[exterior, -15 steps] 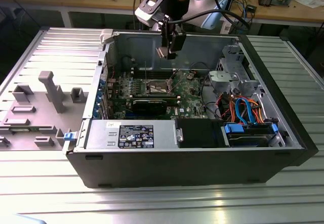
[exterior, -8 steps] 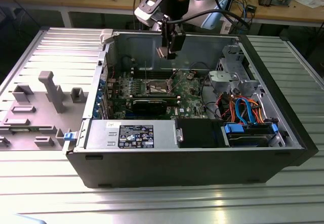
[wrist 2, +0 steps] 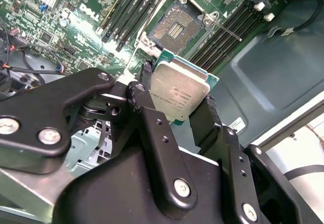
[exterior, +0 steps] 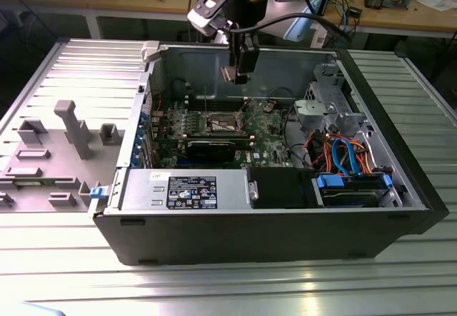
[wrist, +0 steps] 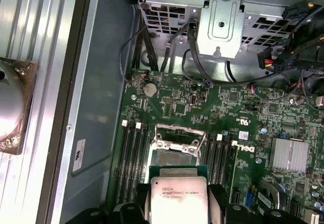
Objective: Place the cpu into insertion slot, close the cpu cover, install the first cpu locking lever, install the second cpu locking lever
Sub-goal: 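Place the cpu into insertion slot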
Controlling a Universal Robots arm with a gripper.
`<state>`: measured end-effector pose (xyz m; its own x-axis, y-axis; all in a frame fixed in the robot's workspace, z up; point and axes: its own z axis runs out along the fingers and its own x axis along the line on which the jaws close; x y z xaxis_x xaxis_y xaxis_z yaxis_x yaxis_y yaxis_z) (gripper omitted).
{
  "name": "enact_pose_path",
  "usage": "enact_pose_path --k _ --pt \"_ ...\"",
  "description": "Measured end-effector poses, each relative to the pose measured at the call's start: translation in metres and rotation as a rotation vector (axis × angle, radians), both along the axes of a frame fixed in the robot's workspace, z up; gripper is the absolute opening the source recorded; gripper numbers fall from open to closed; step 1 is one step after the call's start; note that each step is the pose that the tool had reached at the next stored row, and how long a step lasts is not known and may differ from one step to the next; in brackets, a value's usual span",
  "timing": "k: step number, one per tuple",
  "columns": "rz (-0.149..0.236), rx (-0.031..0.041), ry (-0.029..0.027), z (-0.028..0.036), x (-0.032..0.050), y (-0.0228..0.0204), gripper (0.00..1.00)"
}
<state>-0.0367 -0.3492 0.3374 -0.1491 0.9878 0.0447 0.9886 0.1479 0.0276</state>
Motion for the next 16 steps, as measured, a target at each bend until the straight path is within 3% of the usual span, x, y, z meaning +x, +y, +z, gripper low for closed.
enact_pose_path --k 7,16 --pt "-0.061 -0.0001 0.0 -0.0005 0.0 0.0 0.55" --pt "-0.064 0.0 0.0 -0.0005 0.0 0.0 0.55"
